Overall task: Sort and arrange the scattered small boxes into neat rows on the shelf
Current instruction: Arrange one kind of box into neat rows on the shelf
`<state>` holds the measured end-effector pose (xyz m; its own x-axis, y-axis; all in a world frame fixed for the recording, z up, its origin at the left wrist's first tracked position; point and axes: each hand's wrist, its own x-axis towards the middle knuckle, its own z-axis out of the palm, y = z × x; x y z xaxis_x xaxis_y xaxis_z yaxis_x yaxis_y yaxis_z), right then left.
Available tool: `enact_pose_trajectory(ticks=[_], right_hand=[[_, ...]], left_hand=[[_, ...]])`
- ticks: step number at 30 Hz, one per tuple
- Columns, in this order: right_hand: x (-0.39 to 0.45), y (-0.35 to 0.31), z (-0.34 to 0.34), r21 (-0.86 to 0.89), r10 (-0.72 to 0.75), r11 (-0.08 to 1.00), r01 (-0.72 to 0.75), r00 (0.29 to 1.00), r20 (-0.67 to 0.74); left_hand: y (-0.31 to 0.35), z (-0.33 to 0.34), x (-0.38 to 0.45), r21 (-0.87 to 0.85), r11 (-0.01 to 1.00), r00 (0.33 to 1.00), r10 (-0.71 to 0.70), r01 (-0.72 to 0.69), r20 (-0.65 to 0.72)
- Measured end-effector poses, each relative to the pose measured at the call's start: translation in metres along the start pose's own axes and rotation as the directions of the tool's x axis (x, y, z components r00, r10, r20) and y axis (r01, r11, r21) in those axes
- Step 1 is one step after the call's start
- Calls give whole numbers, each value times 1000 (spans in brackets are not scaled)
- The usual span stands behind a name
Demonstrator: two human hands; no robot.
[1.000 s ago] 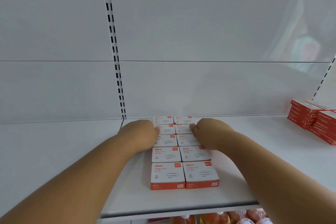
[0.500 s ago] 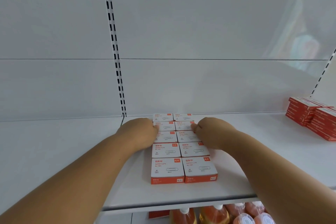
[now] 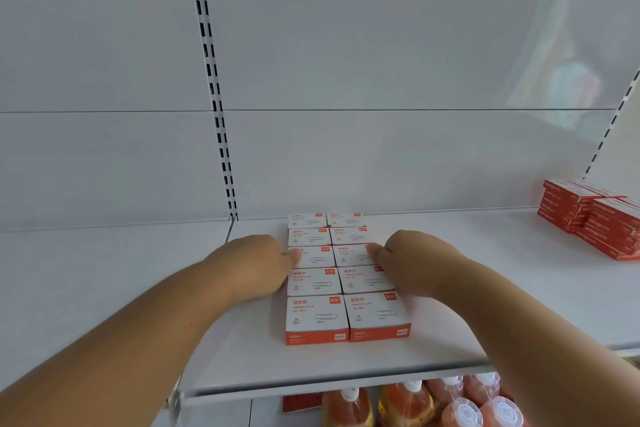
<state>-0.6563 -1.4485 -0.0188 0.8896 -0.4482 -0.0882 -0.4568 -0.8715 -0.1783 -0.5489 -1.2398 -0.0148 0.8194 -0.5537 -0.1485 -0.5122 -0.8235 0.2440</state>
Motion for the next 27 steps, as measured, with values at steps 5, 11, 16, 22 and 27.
enact_pose_trajectory(ticks=[5, 11, 16, 22, 27], right_hand=[[-5, -4, 6, -45, 2, 999, -4, 999, -37], [-6, -7, 5, -48, 19, 999, -21, 999, -40], [-8, -9, 5, -51, 35, 998, -37, 999, -41], [-9, -12, 4, -42, 46, 998, -48, 998, -41], [-14, -11, 1, -6, 75, 997, -75, 997, -29]], left_hand=[[7, 5, -7, -23, 999, 1000, 24, -24, -14], [5, 8, -7, -58, 998, 999, 9, -11, -40], [5, 9, -8, -74, 997, 998, 7, -12, -55], [4, 10, -10, -62, 998, 997, -1, -3, -76], [5, 9, -16, -77, 997, 996, 17, -23, -88]])
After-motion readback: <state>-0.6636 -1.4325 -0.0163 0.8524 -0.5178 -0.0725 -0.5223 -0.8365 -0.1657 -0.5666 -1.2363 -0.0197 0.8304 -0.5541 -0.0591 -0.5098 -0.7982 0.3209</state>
